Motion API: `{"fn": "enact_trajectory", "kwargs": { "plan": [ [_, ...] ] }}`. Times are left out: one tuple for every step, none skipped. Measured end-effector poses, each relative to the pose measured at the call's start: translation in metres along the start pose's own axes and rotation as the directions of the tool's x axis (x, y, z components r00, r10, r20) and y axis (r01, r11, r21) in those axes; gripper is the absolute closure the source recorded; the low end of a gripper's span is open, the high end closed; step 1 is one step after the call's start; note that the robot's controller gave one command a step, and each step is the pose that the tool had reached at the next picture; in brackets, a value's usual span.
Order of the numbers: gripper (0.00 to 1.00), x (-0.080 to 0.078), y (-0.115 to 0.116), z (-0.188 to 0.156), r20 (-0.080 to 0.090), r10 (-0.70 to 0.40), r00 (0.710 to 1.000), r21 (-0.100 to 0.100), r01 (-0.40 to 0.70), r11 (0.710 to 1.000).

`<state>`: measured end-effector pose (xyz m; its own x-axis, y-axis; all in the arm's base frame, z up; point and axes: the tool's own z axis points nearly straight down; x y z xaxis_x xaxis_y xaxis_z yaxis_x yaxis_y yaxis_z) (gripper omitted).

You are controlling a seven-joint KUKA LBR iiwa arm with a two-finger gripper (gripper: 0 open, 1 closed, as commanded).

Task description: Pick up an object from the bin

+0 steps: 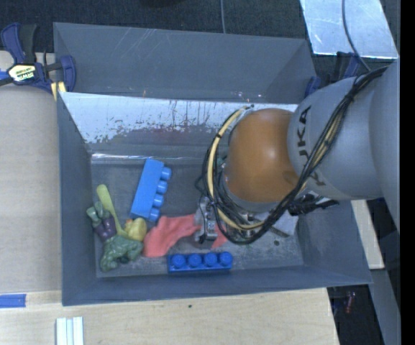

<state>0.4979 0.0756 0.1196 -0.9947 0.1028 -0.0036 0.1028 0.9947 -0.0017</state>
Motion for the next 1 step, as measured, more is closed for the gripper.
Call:
{"fn": "enact_trajectory", "kwargs": {
  "plan": [
    [1.0, -0.0053, 0.002, -0.046, 0.003, -0.194, 0.981, -0.001, 0.194, 0.981]
  ]
}}
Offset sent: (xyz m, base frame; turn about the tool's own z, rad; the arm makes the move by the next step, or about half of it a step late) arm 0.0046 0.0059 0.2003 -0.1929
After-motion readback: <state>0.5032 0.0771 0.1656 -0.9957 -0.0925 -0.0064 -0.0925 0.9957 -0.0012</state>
